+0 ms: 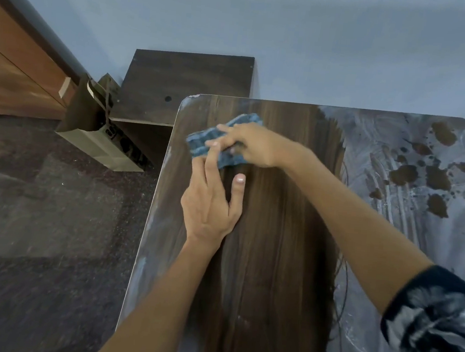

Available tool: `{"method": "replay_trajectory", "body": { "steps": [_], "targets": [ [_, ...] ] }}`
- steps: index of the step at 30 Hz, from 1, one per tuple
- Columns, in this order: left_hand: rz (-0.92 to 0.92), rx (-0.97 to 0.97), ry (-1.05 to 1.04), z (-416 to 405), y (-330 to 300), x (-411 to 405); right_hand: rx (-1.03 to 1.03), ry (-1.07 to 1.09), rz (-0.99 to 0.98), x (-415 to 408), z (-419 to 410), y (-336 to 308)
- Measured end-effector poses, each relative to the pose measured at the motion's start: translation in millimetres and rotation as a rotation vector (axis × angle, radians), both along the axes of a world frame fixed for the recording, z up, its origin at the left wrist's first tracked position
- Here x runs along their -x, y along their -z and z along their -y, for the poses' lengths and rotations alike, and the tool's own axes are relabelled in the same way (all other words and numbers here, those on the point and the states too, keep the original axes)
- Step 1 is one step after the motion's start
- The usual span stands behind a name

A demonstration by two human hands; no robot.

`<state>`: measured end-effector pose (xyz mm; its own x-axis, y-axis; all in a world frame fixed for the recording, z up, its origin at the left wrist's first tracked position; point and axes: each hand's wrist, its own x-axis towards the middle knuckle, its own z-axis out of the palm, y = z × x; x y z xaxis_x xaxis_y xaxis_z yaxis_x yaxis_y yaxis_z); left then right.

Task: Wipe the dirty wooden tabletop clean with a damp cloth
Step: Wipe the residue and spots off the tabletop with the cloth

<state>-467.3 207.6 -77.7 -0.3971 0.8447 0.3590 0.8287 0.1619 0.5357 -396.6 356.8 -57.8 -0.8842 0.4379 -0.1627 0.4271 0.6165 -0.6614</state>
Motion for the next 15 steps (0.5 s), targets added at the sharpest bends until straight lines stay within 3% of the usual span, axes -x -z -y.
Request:
{"method": "replay_trajectory", "body": {
  "steps": [6,9,13,15],
  "targets": [
    [-0.038,0.046,0.029,-1.5,1.7,0.9,-0.133,0.47,-0.018,-19.7,-39.2,3.7],
    [-0.002,0.029,0.04,-1.6,2.0,1.8,-0.183,0.396,-0.082,-22.9,5.0,7.9],
    [0.019,0.015,0.053,-0.1,2.2,1.9,-0.167,0.144,-0.145,-94.9,82.0,10.3],
    [0.011,0.024,0.047,0.3,2.0,0.6,-0.133,0.243,-0.101,-137.1,82.5,12.4]
  ]
}}
